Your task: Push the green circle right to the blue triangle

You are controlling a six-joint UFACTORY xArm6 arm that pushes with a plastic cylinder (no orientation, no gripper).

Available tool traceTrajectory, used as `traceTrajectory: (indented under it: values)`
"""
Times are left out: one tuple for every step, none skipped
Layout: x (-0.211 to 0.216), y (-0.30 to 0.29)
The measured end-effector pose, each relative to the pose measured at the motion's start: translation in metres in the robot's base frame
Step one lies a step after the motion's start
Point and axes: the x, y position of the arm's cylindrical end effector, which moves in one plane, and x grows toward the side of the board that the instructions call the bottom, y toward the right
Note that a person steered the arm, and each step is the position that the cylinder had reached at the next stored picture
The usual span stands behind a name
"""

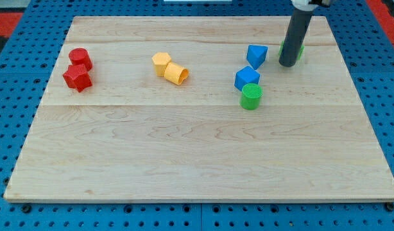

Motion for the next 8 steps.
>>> traceTrajectory:
  values:
    - [-0.037, 0.0]
    - [-0.026, 0.016]
    - [0.072, 0.013]
    - [0.169, -0.018]
    - [0.181, -0.118]
    - [0.163, -0.132]
    - [0.14, -0.14]
    - [0.125, -0.115]
